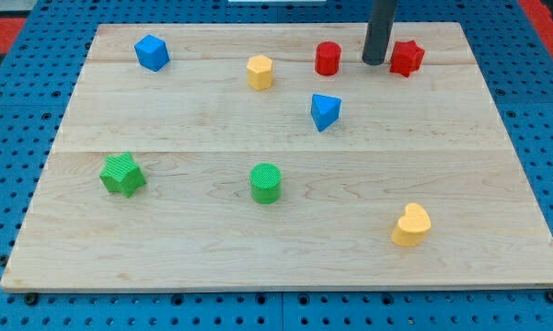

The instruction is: Move the yellow hexagon diagonal bottom right to the blue cube

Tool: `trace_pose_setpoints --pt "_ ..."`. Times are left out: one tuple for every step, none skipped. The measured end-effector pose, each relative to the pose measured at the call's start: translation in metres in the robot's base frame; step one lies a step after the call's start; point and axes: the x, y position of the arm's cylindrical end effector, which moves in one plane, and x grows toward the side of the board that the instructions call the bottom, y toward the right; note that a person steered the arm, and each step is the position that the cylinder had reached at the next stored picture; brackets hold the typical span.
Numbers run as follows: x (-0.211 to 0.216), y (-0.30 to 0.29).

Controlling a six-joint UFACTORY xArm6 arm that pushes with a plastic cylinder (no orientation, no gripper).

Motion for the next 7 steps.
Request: trace_pose_setpoints --pt "0.045 -0.006" --pt "0.07 0.004" --pt "0.07 0.004" --pt "0.058 -0.002" --pt "0.034 -0.045" --pt "0.031 -0.08" --pt "0.027 -0.109"
